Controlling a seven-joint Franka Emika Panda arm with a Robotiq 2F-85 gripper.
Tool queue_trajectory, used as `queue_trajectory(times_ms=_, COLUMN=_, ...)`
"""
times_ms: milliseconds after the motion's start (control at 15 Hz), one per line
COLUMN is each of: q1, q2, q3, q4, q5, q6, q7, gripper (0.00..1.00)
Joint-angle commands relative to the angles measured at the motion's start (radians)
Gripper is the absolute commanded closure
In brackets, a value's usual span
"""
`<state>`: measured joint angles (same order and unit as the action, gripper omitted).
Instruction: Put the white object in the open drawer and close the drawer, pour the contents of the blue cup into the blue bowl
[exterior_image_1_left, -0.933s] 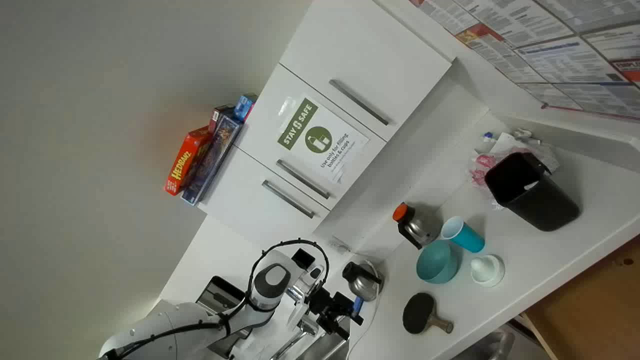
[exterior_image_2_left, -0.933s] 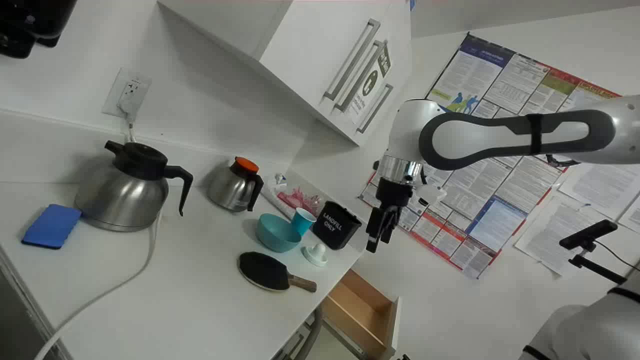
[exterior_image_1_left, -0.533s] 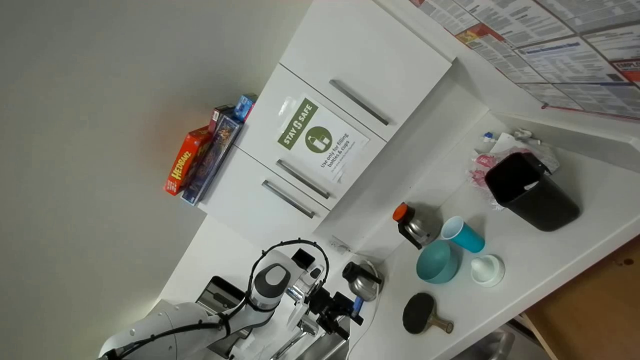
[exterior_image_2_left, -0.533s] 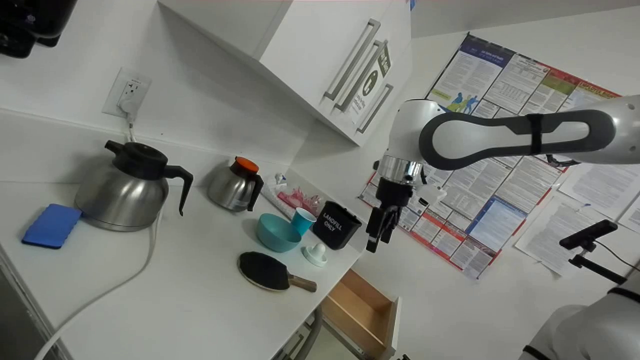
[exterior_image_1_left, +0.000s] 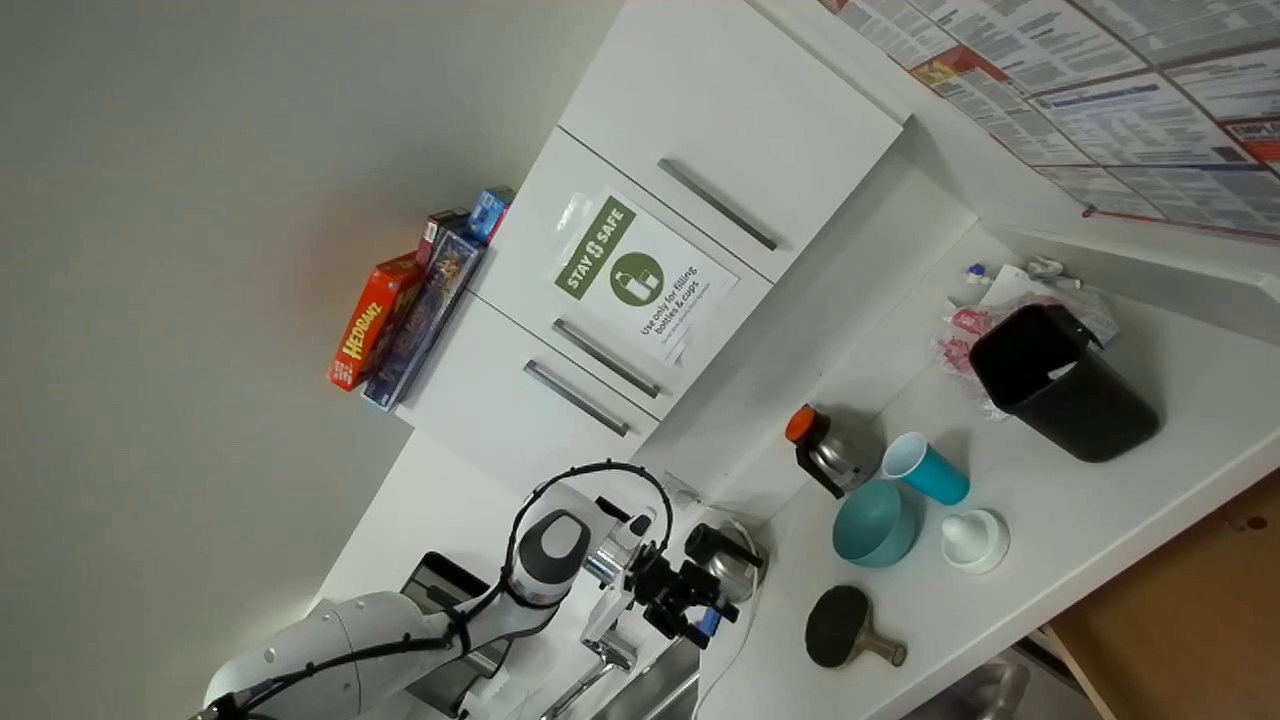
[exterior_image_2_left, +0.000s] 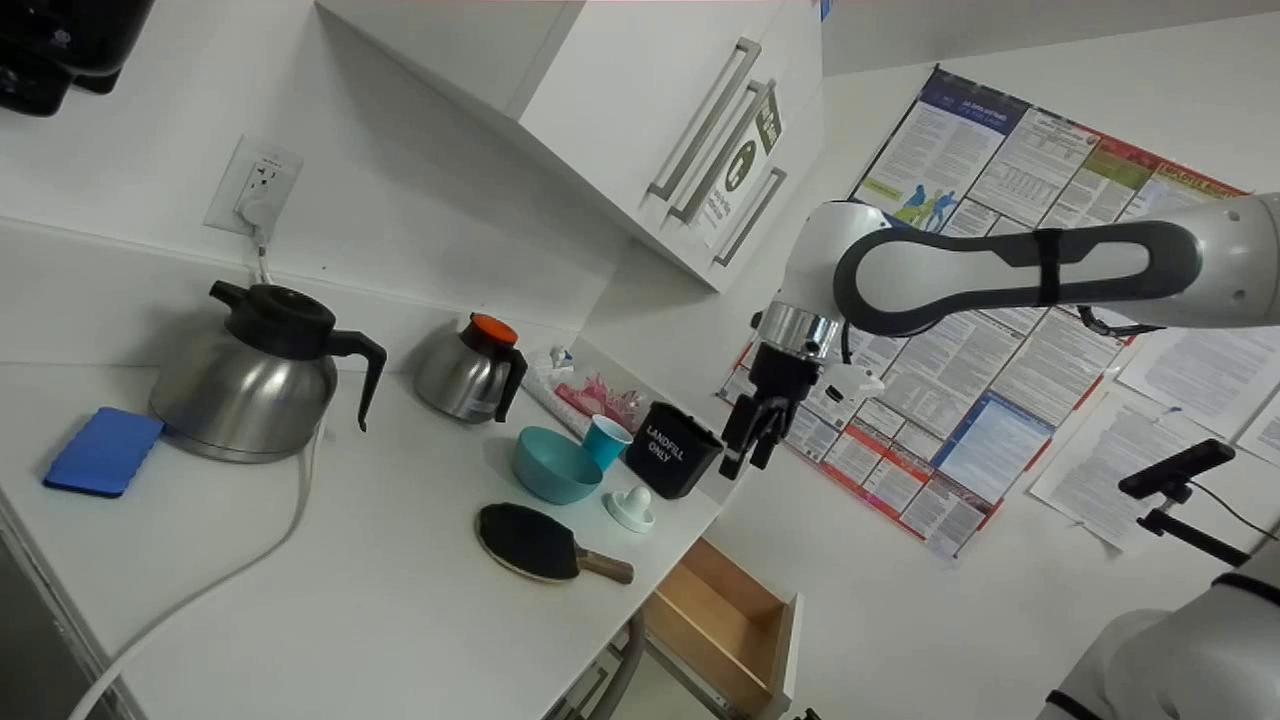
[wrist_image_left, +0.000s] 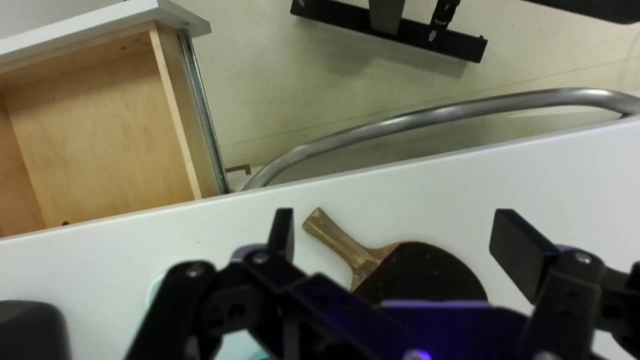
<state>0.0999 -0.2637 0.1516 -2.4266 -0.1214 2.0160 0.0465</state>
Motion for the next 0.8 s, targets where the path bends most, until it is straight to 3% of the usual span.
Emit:
queue_trajectory(times_ms=0, q1=-0.029, q2=0.071, q3=-0.047, q4=0.069, q5=-0.051, q6=0.068, q7=-0.047, gripper=0.00)
queue_trajectory(times_ms=533, q1=-0.099, q2=0.237, q3=-0.152, q4=0.146, q5=-0.088, q6=0.316, q7=-0.119, gripper=0.00)
queue_trajectory(times_ms=600, q1=-0.088, q2=0.187, q3=-0.143, q4=0.115, q5=-0.074, q6=0.281, q7=-0.103, gripper=0.00)
queue_trajectory(times_ms=733, q1=-0.093, q2=0.210, q3=-0.147, q4=0.118, q5=-0.074, q6=0.290, q7=-0.103, gripper=0.00)
